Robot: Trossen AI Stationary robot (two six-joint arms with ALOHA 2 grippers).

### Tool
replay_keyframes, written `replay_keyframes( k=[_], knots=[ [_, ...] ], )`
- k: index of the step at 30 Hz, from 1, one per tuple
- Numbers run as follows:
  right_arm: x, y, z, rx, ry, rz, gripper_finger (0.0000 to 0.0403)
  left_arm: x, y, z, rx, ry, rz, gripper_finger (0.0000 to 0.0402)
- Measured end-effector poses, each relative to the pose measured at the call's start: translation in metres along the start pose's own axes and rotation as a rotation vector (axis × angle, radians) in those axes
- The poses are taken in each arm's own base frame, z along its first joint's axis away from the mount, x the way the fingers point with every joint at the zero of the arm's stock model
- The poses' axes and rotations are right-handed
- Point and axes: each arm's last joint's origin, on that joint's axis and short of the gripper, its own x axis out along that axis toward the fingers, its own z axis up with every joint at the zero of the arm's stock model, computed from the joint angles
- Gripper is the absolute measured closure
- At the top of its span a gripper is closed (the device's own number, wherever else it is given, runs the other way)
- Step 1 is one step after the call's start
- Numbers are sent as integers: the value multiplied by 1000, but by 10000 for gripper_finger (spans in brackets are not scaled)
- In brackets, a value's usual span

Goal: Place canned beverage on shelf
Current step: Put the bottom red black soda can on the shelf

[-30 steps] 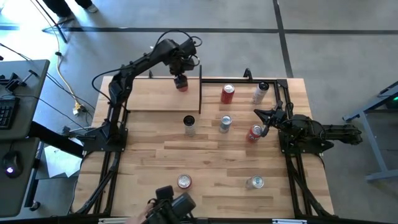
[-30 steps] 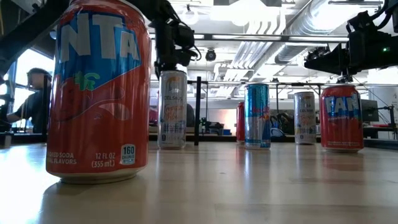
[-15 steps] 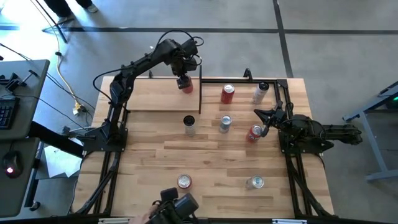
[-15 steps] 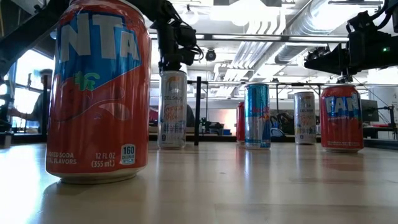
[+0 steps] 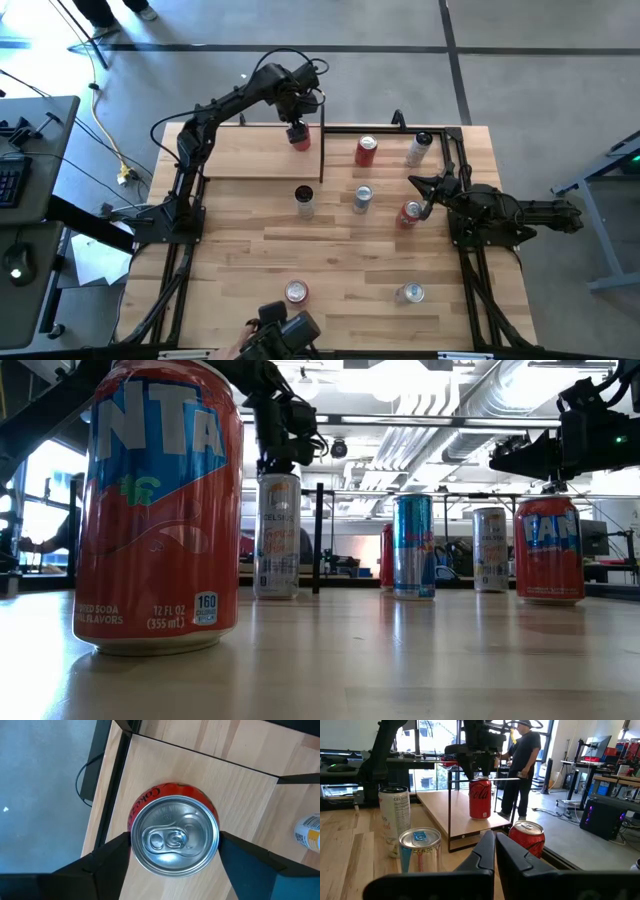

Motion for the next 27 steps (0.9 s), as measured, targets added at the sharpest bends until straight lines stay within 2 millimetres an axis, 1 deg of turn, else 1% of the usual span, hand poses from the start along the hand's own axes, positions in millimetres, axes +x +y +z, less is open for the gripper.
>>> replay_keyframes(
  k=[9,17,20,23,27],
  knots=[
    [0,0,0,1,0,0,403,-1,0,3,-14,-23,28,116],
    [0,0,0,0,0,0,403,-14,-5,3,-1,-52,85,115],
    [0,0,0,0,0,0,403,-24,-9,0,-2,-52,114,119],
    [0,0,0,0,0,0,403,-38,-16,-9,-40,-26,104,131],
    [0,0,0,0,0,0,403,-64,-32,-17,-57,-60,120,167]
  ],
)
